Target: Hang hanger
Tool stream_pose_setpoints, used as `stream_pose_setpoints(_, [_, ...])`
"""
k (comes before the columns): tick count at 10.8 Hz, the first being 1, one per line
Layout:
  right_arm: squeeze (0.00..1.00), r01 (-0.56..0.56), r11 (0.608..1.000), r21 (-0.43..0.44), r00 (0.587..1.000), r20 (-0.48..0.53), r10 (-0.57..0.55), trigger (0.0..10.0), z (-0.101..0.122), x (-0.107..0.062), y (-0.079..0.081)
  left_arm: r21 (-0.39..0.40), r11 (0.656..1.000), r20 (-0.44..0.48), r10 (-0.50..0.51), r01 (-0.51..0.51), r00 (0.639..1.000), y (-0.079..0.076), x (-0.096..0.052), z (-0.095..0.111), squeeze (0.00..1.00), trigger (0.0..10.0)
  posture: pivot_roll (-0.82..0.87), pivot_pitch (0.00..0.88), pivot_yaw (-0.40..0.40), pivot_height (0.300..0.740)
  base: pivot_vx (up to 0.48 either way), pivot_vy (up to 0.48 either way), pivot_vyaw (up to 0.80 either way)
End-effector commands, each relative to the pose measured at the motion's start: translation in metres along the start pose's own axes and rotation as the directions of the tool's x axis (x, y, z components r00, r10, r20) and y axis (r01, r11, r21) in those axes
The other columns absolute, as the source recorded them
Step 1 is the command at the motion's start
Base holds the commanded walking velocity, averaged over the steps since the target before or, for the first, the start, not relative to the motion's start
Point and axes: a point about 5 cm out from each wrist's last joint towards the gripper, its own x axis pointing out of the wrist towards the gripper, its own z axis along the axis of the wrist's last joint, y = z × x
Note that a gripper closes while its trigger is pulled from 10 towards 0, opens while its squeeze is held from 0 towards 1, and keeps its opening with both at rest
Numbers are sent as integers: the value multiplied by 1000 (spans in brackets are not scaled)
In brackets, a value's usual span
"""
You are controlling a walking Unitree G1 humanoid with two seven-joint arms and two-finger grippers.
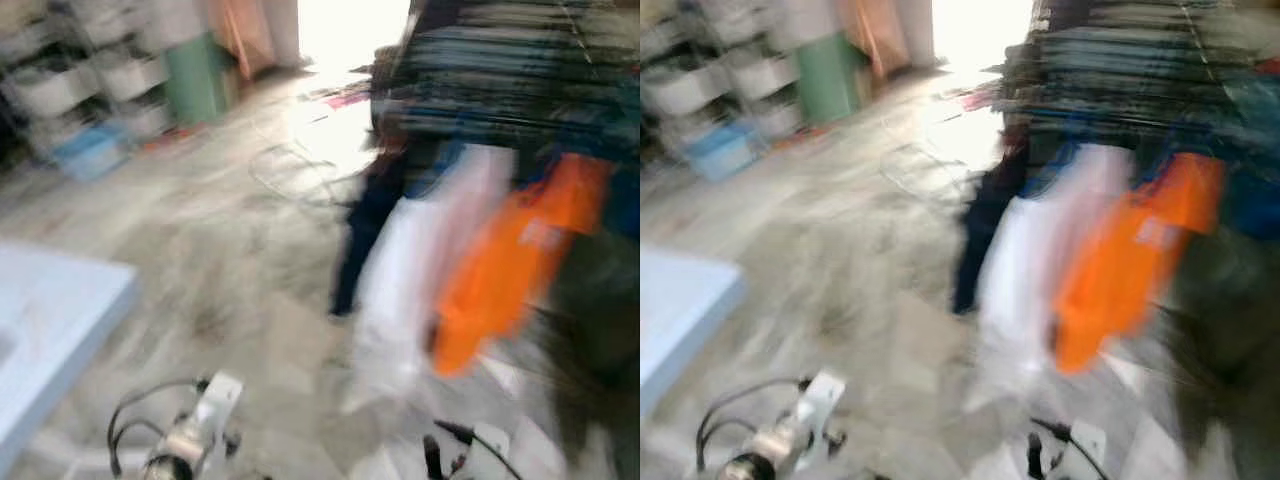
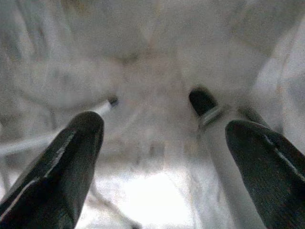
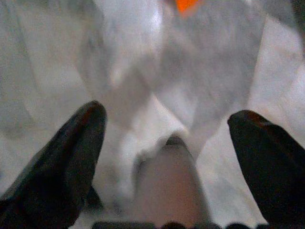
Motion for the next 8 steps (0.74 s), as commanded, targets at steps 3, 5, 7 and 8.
stream_pose_setpoints(3, [0,-24,1000,-9,999,33,25,10000,15,5,8,9,999,-27,-37,37,999,-2,0,-17,0,10000,-60,0,20,740,0,0,0])
stream_pose_setpoints(5, [0,-25,1000,-15,999,26,26,10000,14,5,7,9,999,-26,-41,41,999,-2,0,-17,0,10000,-58,0,19,740,0,0,0])
stream_pose_setpoints(7, [0,-23,1000,-14,1000,18,23,10000,12,5,7,21,998,-36,-51,52,998,-2,0,-19,0,10000,-57,0,19,740,0,0,0])
stream_pose_setpoints(8, [0,-19,1000,-8,1000,11,20,10000,11,5,7,23,998,-39,-57,57,998,-2,0,-19,0,10000,-57,0,18,740,0,0,0])
